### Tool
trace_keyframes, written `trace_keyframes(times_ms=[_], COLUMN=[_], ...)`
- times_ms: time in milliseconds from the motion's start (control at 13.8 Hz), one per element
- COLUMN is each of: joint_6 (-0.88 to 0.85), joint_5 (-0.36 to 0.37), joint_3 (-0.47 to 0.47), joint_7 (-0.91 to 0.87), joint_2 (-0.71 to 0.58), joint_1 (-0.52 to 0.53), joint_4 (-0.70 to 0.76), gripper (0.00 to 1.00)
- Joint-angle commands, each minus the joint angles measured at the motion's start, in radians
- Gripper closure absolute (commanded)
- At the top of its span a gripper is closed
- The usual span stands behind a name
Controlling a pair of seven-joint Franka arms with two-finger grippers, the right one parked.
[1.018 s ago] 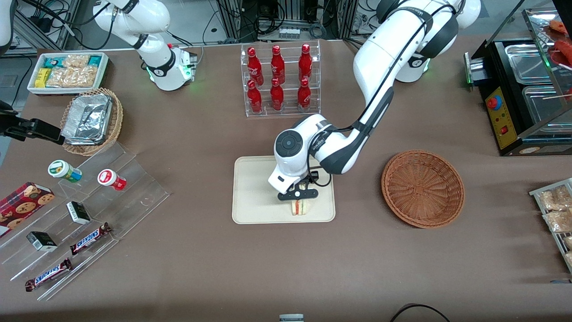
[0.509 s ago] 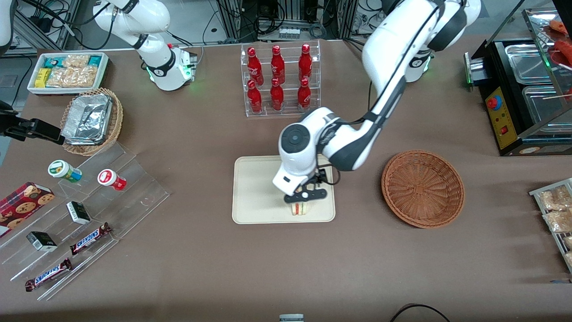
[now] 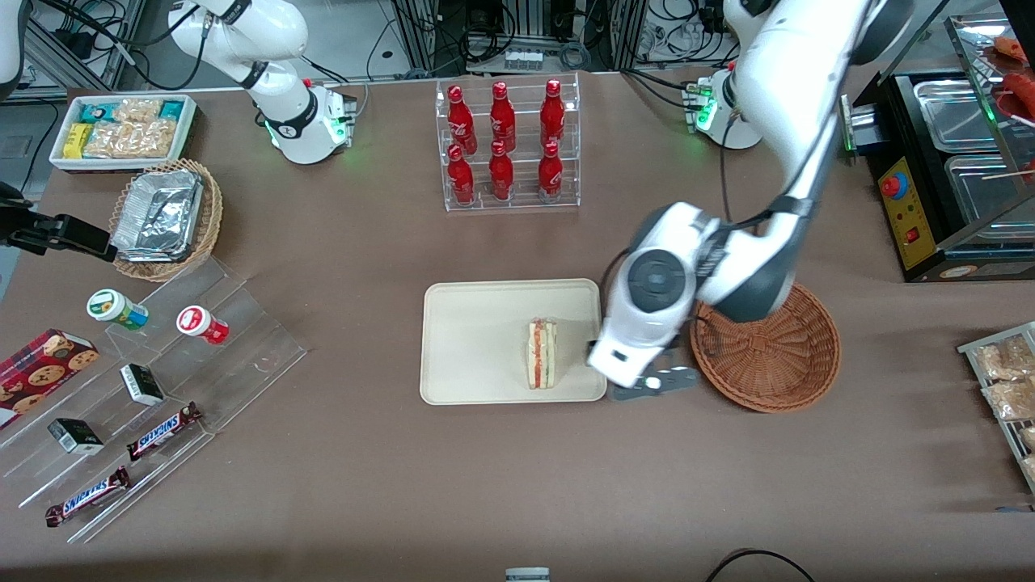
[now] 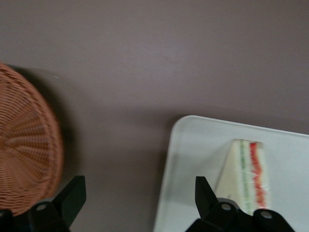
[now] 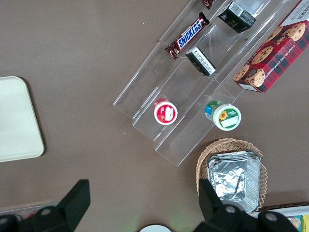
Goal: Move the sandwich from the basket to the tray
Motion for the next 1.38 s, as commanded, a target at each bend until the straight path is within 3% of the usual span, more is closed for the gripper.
trace_keyframes(times_ms=[0, 655, 800, 1309], joint_6=[-0.002, -0.271, -0.325, -0.518], joint_5=[-0.046, -0.114, -0.126, -0.135], joint_3=[-0.008, -0.003, 0.002, 0.058], joint_7=[0.131, 0.404, 0.510, 0.619], joint_2=[-0.170, -0.413, -0.478, -0.638], joint_1=[0.098, 0.297, 0.318, 0.367], joint_4=[-0.184, -0.209, -0.217, -0.211], gripper=[0.00, 0.00, 0.00, 0.00])
